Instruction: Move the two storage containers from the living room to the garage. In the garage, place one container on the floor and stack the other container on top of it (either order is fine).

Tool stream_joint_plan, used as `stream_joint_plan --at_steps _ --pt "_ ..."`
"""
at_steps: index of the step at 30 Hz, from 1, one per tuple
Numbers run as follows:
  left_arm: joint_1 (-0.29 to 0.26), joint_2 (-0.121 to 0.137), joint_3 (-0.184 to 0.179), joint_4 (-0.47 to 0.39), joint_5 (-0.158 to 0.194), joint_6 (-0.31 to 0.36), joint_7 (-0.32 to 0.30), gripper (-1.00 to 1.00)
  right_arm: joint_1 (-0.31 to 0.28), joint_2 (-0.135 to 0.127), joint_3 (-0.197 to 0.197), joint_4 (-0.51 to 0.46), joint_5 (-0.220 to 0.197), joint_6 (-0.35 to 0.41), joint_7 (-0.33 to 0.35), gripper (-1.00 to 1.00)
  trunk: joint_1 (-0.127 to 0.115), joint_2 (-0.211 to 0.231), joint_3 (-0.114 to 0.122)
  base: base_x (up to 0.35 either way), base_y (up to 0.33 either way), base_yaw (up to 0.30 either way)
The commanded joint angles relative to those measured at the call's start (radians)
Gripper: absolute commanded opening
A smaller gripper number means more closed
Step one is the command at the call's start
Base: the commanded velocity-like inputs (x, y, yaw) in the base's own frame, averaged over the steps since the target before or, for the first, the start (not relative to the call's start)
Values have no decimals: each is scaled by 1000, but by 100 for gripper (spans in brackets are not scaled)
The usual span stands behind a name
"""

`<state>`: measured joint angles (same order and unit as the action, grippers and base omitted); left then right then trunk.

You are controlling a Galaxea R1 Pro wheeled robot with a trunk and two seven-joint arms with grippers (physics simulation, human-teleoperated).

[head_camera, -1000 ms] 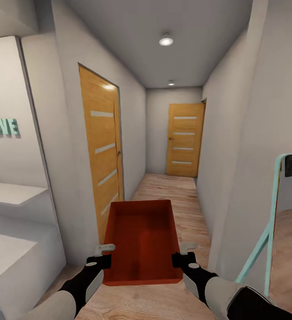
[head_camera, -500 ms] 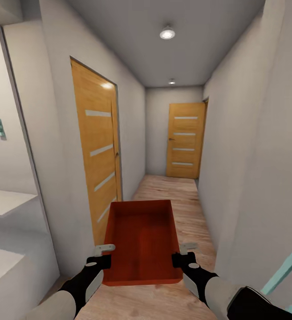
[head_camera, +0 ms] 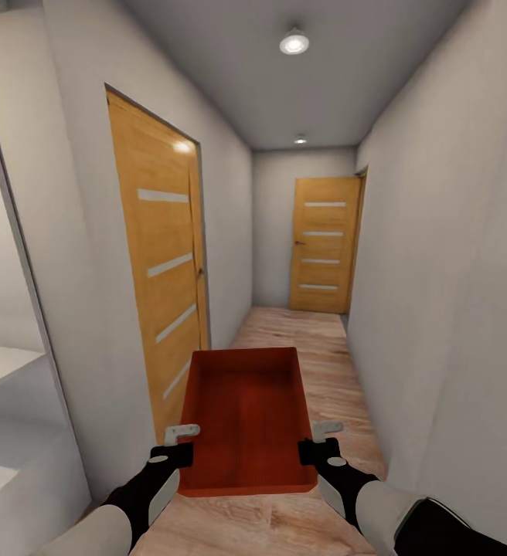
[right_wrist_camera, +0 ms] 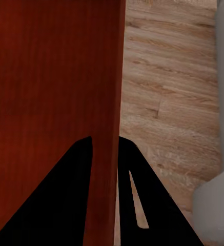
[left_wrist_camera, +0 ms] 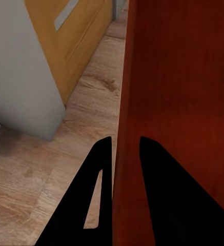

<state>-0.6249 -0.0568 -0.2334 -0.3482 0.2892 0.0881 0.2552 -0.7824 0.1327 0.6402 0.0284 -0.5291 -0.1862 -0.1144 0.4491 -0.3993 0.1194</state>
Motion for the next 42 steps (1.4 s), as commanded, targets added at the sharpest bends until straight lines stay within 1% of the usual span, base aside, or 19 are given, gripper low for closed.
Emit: stream_joint_plan --at_steps 1,6,16,21,39,42 --pt "-1 1 48 -5 -16 -24 50 -100 0 1 -33 2 1 -2 51 -100 1 -1 0 321 0 0" --pt "-1 0 48 -5 -16 -24 50 -100 0 1 -33 2 1 -2 51 -100 1 -1 0 321 0 -24" --pt "-1 1 48 -5 -16 -24 50 -100 0 2 -33 2 1 -2 51 -100 1 -1 0 321 0 -236" --pt "-1 0 48 -5 -16 -24 50 -100 0 1 -33 2 1 -2 52 -100 1 -1 0 321 29 -73" --pt "-1 0 48 -5 -16 -24 50 -100 0 0 -33 2 1 -2 51 -100 1 -1 0 319 161 -2" --pt "-1 0 48 -4 -17 -24 50 -100 0 1 -33 2 1 -2 49 -100 1 -1 0 316 184 -166"
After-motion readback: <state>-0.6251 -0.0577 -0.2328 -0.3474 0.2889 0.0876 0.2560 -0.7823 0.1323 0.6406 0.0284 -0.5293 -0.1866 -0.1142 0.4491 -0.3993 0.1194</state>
